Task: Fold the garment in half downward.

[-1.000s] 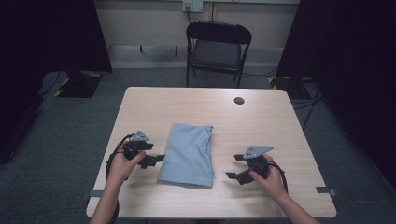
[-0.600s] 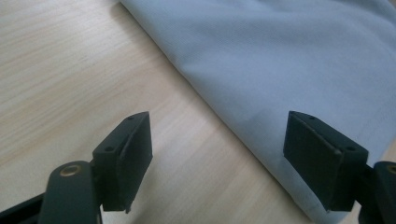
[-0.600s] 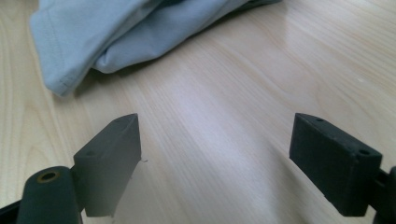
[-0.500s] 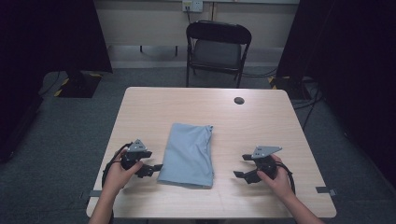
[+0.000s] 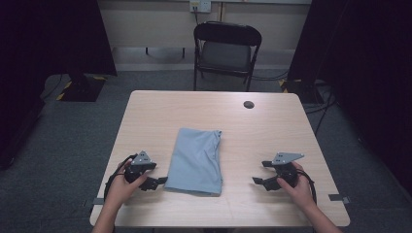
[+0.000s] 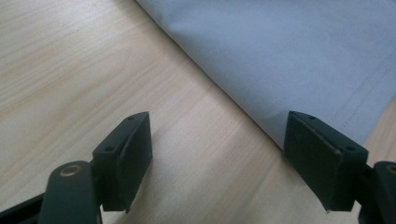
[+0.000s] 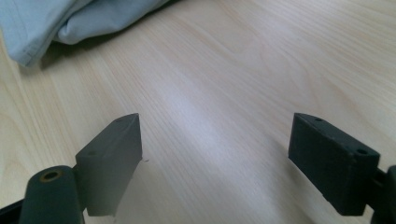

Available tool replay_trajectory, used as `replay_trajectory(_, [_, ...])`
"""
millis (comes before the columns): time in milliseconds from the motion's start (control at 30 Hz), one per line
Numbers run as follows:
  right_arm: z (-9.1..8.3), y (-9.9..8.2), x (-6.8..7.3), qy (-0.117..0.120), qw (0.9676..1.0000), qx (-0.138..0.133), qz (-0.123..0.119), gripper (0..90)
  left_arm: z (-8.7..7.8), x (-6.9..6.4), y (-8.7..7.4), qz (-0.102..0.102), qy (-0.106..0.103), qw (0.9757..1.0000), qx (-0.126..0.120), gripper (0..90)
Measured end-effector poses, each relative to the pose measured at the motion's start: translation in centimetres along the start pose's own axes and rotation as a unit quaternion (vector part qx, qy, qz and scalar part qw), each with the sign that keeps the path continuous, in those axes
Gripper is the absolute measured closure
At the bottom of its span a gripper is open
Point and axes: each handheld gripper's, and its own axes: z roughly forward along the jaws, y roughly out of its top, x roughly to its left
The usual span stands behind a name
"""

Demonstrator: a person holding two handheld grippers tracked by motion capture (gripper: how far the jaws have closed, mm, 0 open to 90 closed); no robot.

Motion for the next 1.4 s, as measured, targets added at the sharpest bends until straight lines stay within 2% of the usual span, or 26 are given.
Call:
replay_trajectory(233, [-1.0,-1.0,-0.8,-0.014,0.9998,0.000,0.011,18.0,-0.1,-0.1,-0.3,0.003,-0.003,1.0000,-0.004,23.7])
replay_trajectory(1067, [-4.1,-3.6,-2.7,-0.047,0.9982,0.012,0.036,17.9,-0.6,-0.6,-1.2,0.038,0.004,0.9993,-0.001,22.4])
replay_trajectory(1300, [-4.7,-4.0,-3.0,-0.060,0.9974,0.015,0.036,17.4,-0.5,-0.8,-1.3,0.055,0.010,0.9984,-0.001,21.7])
replay_trajectory(1400, [-4.7,-4.1,-2.9,-0.066,0.9972,0.018,0.030,17.0,-0.5,-0.8,-1.4,0.057,0.009,0.9984,-0.001,19.7])
